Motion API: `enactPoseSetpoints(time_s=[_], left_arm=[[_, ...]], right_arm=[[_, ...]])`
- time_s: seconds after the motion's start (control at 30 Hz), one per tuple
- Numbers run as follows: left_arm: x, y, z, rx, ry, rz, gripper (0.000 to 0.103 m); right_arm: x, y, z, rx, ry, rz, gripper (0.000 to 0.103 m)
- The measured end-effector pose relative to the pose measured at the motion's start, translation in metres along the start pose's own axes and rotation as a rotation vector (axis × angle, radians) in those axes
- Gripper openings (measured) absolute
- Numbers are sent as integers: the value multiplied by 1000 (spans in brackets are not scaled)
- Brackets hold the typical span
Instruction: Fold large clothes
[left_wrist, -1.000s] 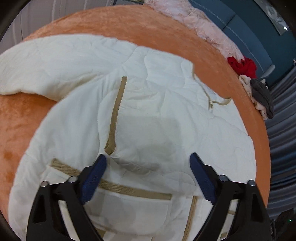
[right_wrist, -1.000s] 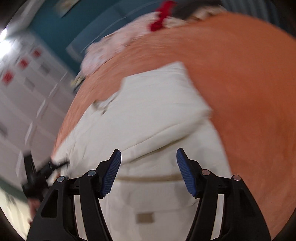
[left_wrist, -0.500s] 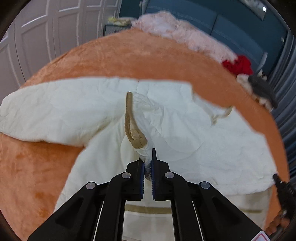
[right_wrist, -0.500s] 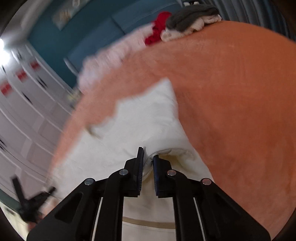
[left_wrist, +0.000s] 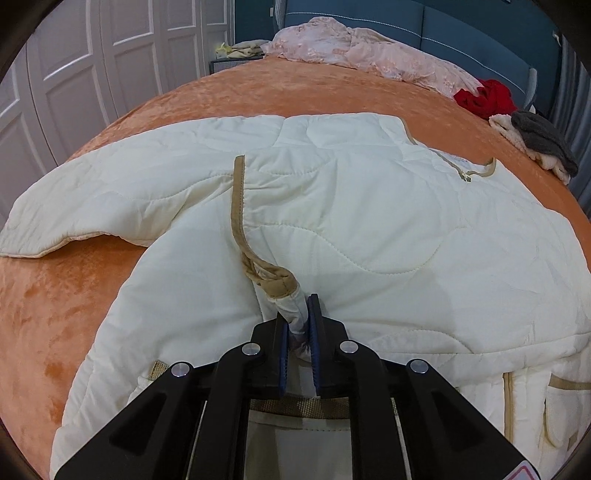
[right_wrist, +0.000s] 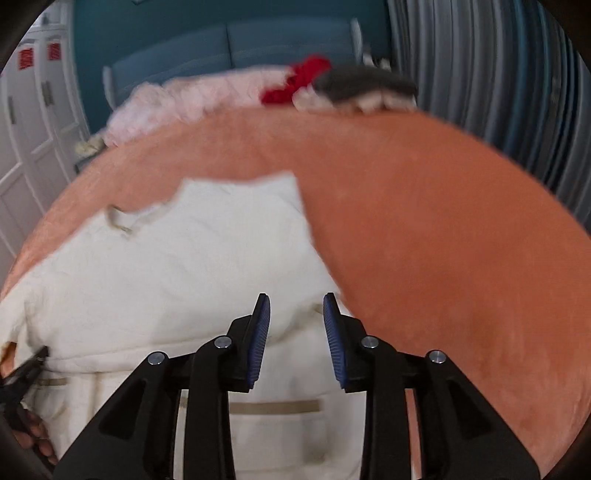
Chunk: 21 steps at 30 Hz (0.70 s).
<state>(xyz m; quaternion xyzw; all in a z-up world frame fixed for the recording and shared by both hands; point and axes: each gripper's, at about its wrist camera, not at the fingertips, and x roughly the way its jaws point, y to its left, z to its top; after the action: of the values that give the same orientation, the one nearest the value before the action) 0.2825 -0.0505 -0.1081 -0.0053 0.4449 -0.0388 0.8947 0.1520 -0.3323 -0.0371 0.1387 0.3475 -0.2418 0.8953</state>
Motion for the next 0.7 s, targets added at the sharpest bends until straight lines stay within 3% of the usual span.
enactPoseSetpoints(time_s=[0.13,0.23,0.37,0.6,0.7], left_arm=[[0,-1,1,-4,-11,-4,12],[0,0,1,-2,-14,-4,12],[1,1,-1,-4,-22,-11,12],[1,4,-3,-14,-42,-31,14],[-2,15,1,-69,-28,-93,16]], right_arm=[[8,76,0,-213,44,146,30],[33,115,-10,-252,112,226,27],[71,126,-33,-218,208,231,28],[86,123,-44,-221,194,237,28],[79,128,-48,-244,182,219,28]])
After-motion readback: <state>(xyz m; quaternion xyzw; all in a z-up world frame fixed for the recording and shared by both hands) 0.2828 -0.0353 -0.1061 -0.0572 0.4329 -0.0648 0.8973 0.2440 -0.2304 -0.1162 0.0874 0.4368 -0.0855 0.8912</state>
